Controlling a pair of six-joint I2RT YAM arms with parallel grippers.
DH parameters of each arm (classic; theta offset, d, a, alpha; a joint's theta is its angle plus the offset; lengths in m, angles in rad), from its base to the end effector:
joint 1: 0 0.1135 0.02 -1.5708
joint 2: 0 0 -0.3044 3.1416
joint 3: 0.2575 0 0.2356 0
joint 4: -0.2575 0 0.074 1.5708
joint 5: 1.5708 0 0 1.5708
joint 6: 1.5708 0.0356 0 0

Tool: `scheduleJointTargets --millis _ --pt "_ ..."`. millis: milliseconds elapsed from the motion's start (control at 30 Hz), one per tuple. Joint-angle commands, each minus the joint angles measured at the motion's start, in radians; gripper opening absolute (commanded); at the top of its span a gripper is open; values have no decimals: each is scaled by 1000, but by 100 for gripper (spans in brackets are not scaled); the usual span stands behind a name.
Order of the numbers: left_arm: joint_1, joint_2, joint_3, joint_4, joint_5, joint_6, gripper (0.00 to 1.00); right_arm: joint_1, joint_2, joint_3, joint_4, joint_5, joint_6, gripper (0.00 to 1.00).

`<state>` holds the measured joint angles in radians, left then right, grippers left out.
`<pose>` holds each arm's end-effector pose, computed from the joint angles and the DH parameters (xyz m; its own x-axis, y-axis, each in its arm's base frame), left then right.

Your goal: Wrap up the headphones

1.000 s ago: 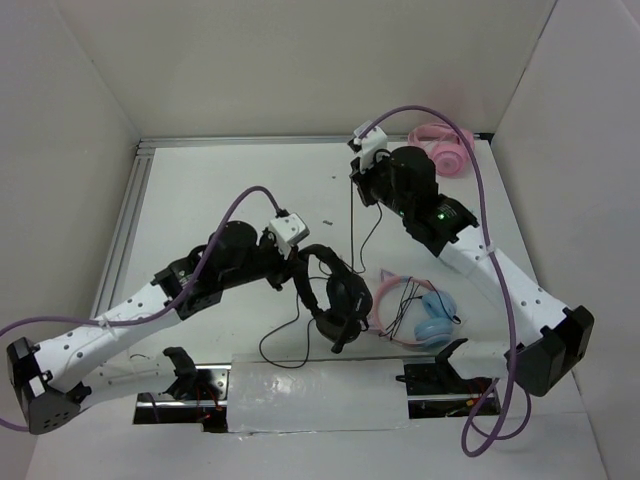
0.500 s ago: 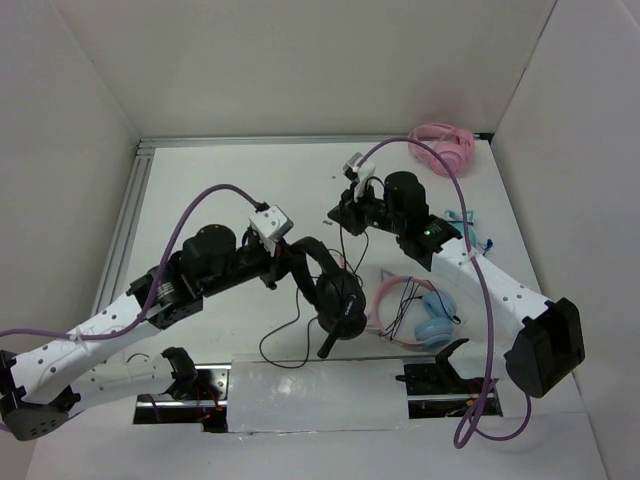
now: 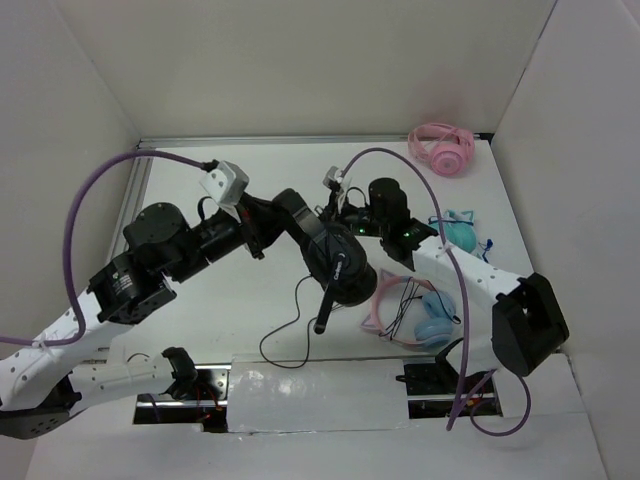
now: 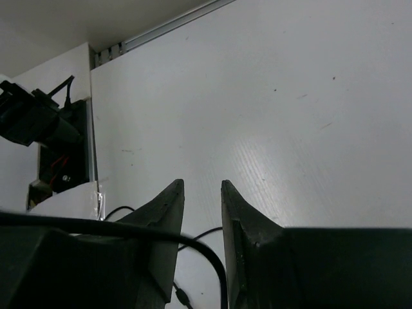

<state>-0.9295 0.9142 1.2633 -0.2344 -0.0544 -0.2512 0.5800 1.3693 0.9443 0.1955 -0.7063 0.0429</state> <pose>0.0833 -0.1083 0.5015 -0.1245 -0.2481 -0.9607 0.7607 0.5977 -0.2530 0.2298 0.1782 0.3495 -0.2307 -0.1121 -0.9666 -0.9365 0.2951 0.1893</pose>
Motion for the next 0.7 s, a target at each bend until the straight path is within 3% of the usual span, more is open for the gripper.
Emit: scheduleJointTargets --millis 0,233,467,600,667 --pt "-6 15 100 83 -42 -60 0 24 45 24 113 -48 35 37" --pt "-6 72 248 58 -123 -46 0 38 131 -42 272 -79 115 39" --pt "-6 124 346 34 -350 7 0 44 165 -241 456 -62 215 37" --pt "20 149 364 40 -436 9 0 61 116 -354 513 6 238 29" --pt "57 166 387 18 -467 -5 0 75 59 -433 521 50 247 21"
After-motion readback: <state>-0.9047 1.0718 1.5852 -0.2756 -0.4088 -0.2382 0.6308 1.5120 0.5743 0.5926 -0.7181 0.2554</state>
